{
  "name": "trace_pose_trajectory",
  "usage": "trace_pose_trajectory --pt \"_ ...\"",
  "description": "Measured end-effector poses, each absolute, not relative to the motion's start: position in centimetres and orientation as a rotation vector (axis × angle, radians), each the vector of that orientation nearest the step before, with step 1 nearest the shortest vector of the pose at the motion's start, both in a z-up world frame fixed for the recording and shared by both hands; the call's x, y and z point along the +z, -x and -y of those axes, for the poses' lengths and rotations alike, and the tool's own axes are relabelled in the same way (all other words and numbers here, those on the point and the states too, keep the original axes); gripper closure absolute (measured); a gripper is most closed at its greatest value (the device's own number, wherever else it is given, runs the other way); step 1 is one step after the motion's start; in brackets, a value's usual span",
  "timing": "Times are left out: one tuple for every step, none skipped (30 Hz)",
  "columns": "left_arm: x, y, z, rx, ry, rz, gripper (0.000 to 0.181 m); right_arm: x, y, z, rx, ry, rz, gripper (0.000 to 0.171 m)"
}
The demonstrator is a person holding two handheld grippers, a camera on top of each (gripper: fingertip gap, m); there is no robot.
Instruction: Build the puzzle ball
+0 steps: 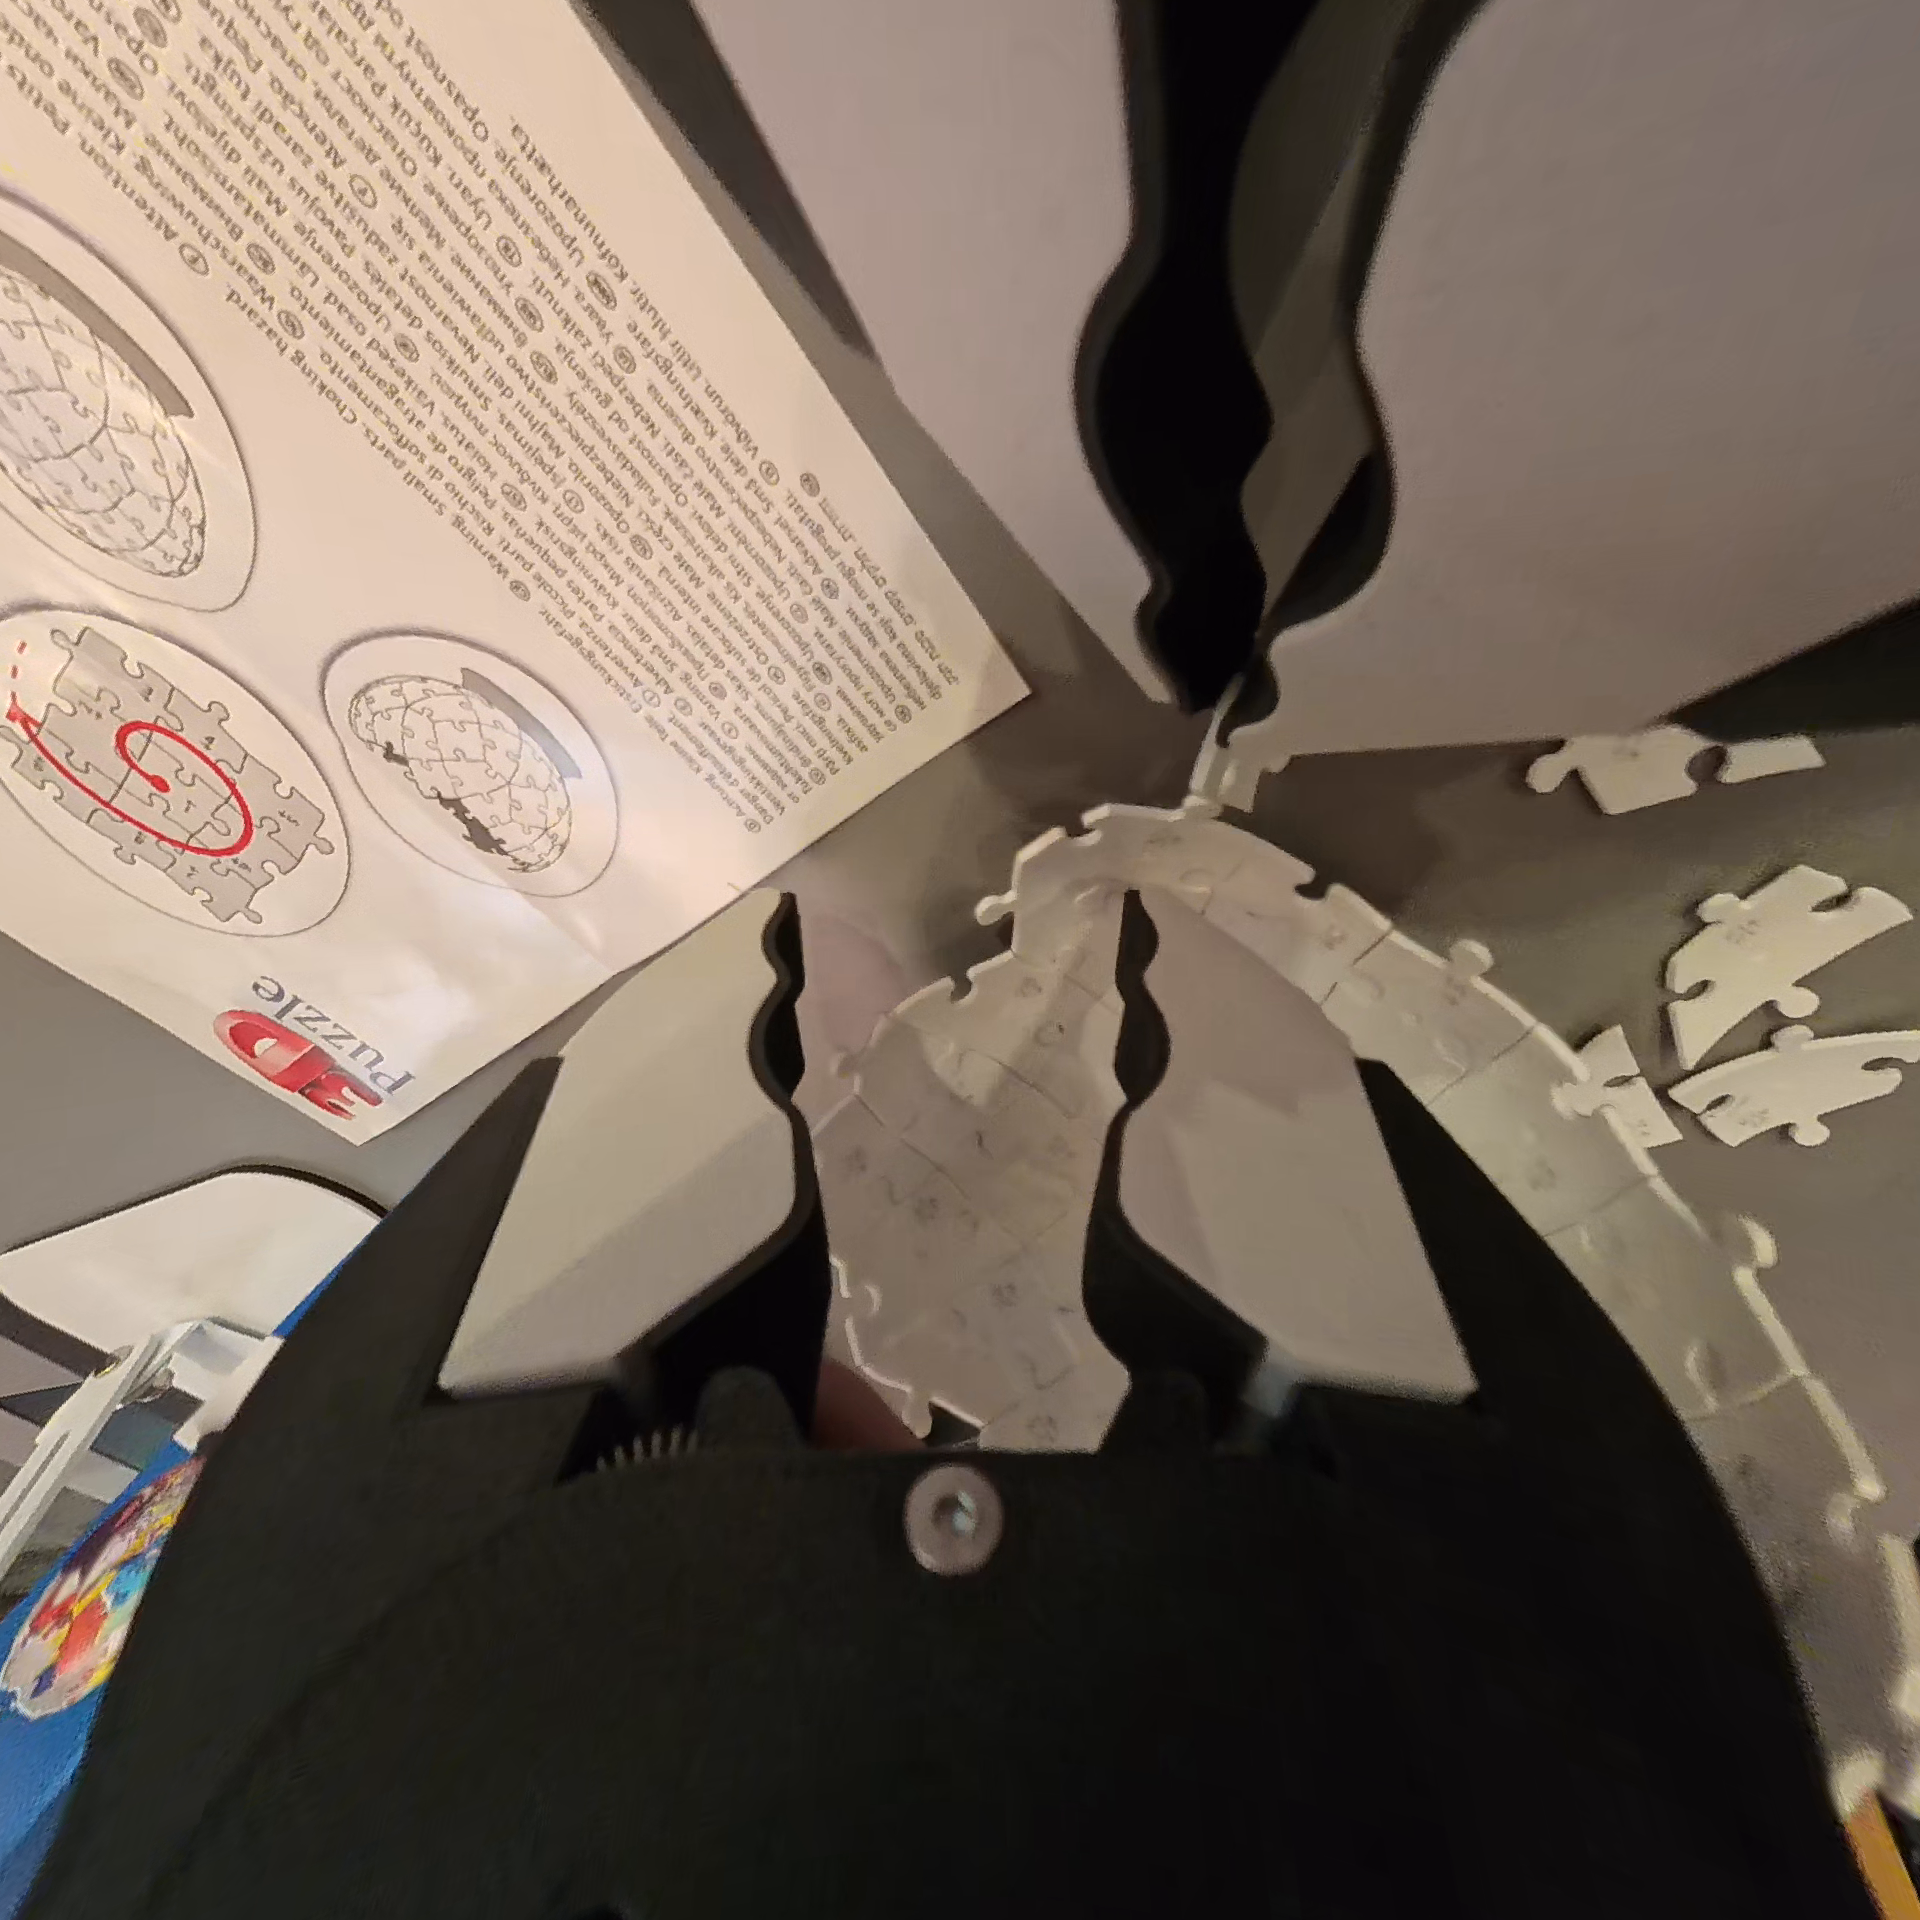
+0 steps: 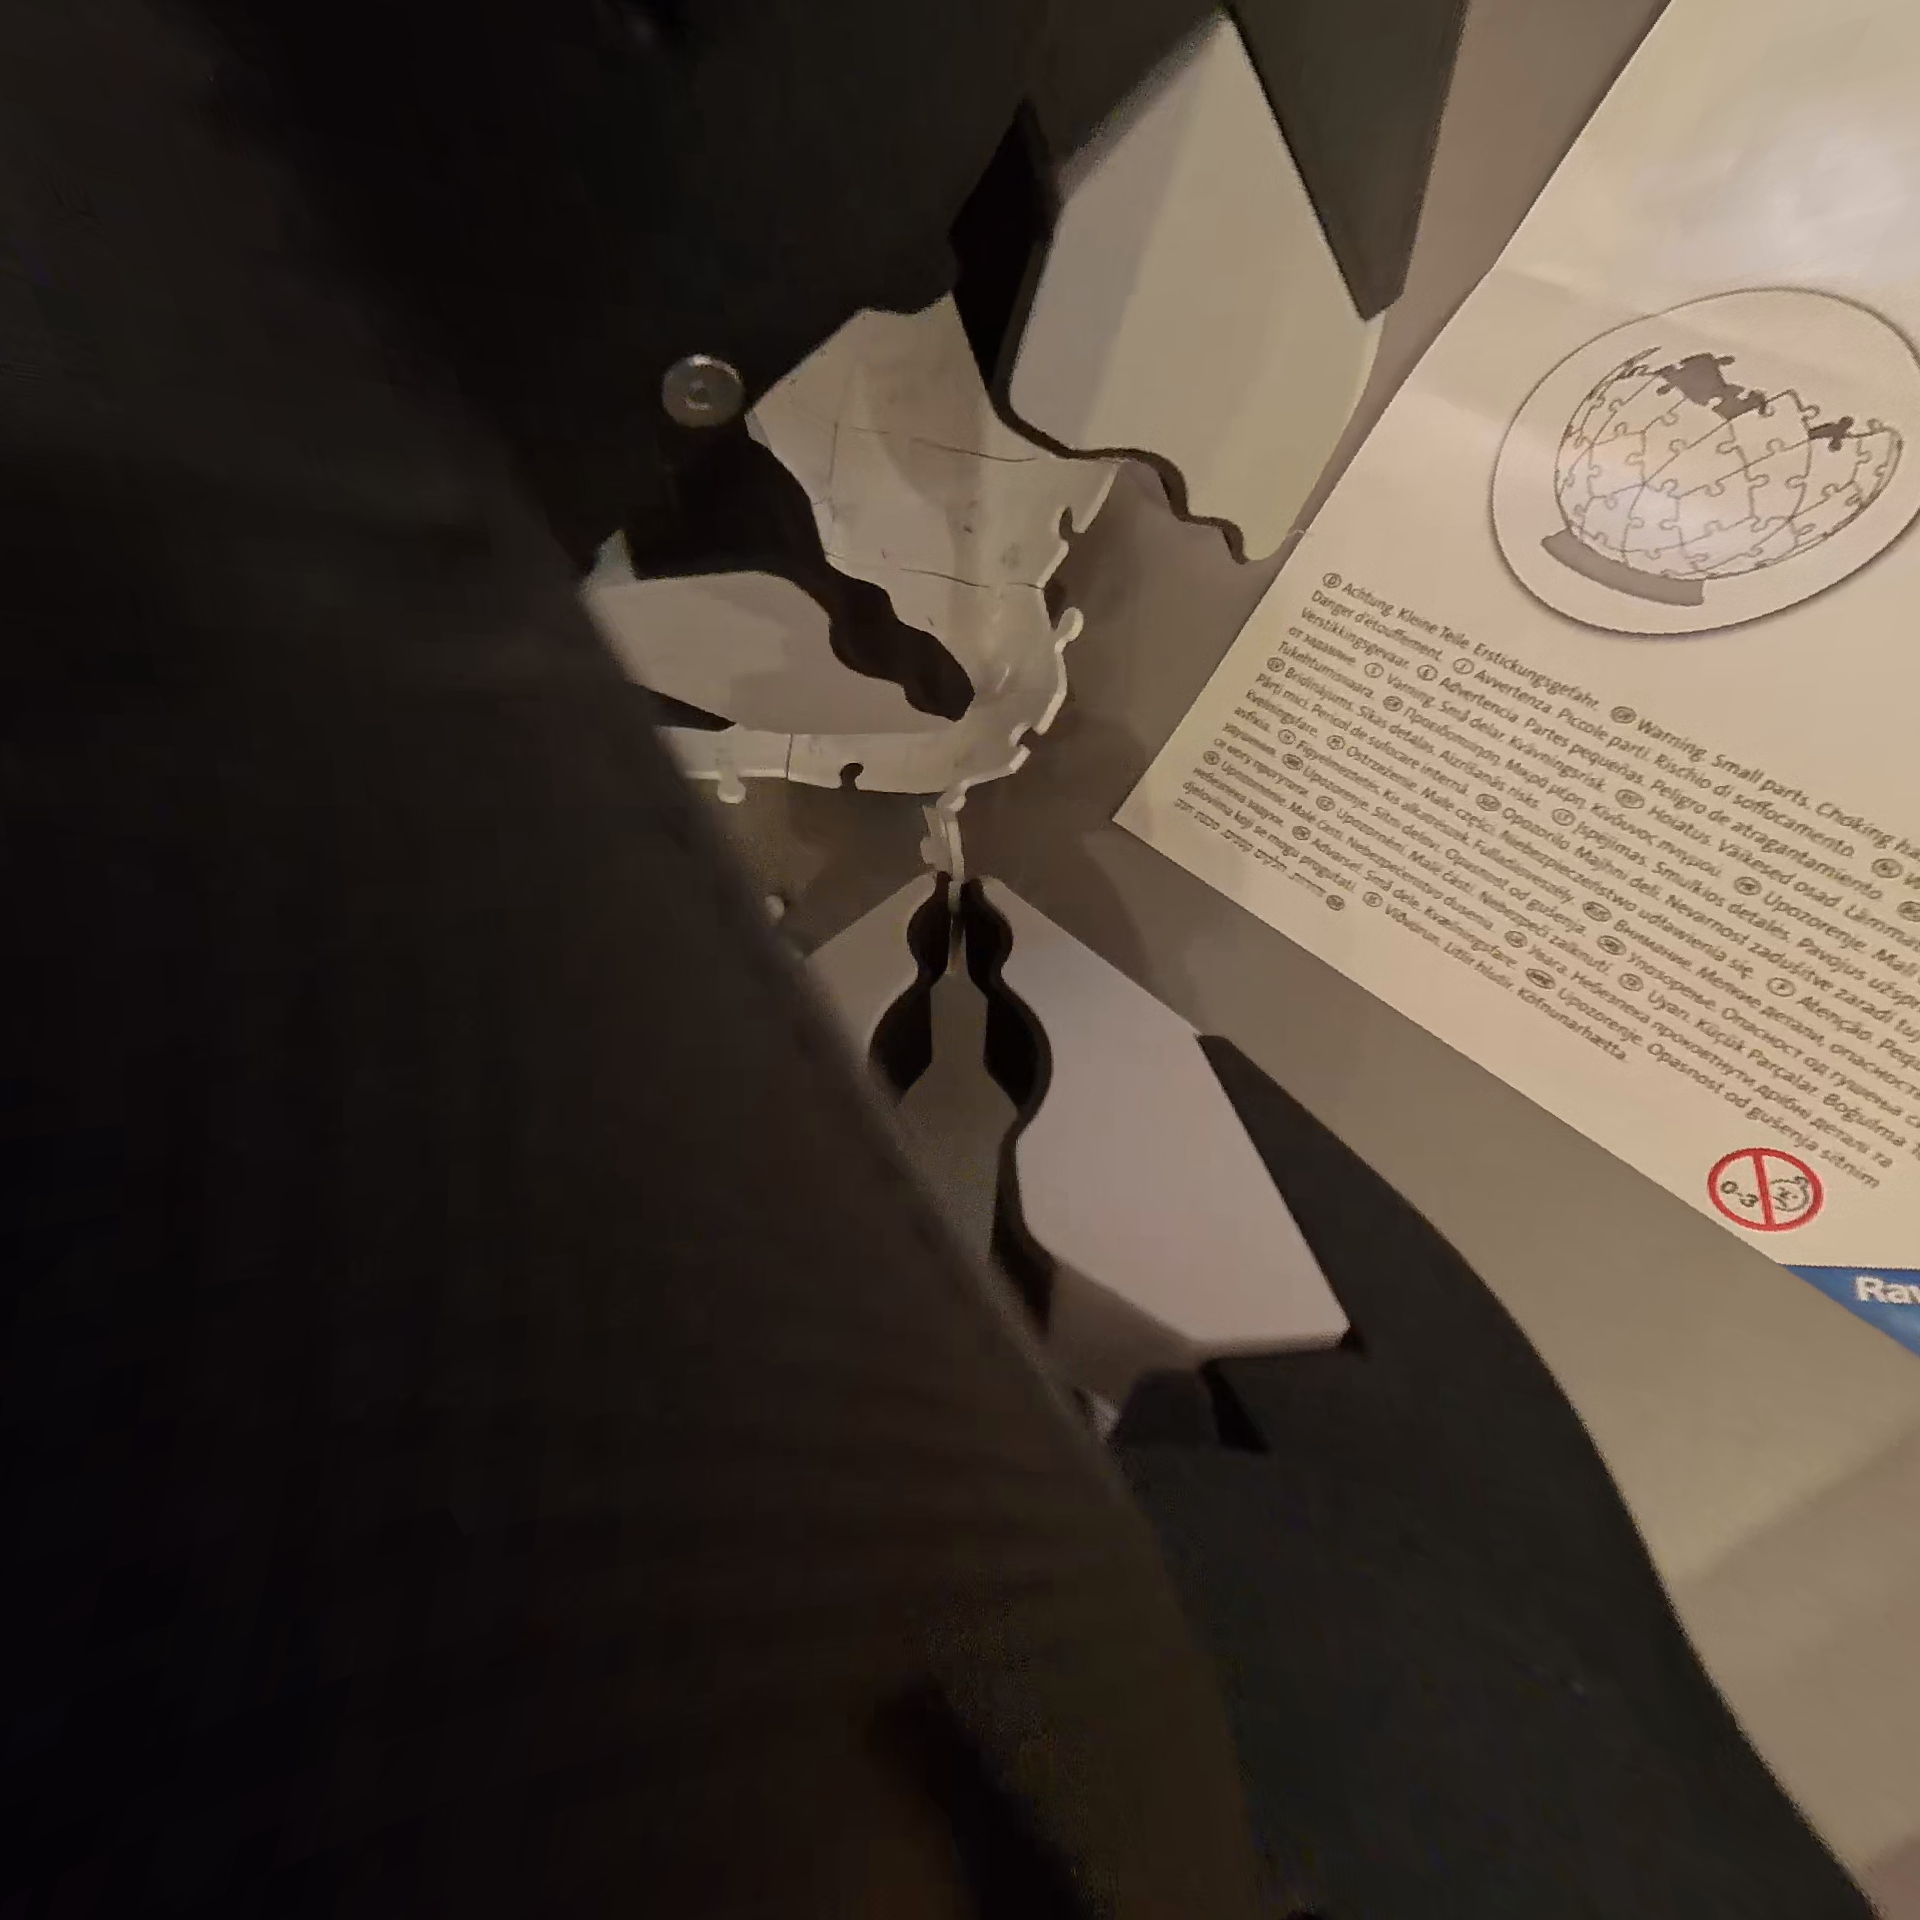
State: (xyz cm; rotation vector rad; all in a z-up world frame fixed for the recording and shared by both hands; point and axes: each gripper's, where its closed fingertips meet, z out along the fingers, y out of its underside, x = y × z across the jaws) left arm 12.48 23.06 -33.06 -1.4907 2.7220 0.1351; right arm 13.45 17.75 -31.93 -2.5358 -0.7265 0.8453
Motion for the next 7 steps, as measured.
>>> trace_pose_trajectory --pt "-33.08 -12.52 -23.08 0.142 1.487 -2.726 0.122 -31.99 -13.45 -17.69 0.859 2.534 0.720 0.171" --pt "-33.08 -12.59 -23.12 0.146 1.484 -2.725 0.121 -32.04 -13.52 -17.70 0.861 2.534 0.715 0.171" --pt "-33.09 -12.63 -23.11 0.144 1.484 -2.728 0.120 -32.04 -13.59 -17.72 0.861 2.534 0.711 0.171" --pt "-33.12 -12.61 -23.07 0.144 1.492 -2.732 0.120 -32.04 -13.63 -17.74 0.861 2.533 0.708 0.171" --pt "-33.14 -12.63 -23.12 0.151 1.494 -2.733 0.119 -32.04 -13.65 -17.70 0.868 2.532 0.707 0.171" --pt "-33.14 -12.67 -23.20 0.161 1.489 -2.731 0.117 -32.05 -13.65 -17.58 0.878 2.531 0.708 0.171" --pt "-33.15 -12.68 -23.21 0.168 1.487 -2.733 0.117 -32.05 -13.70 -17.41 0.886 2.528 0.711 0.171"
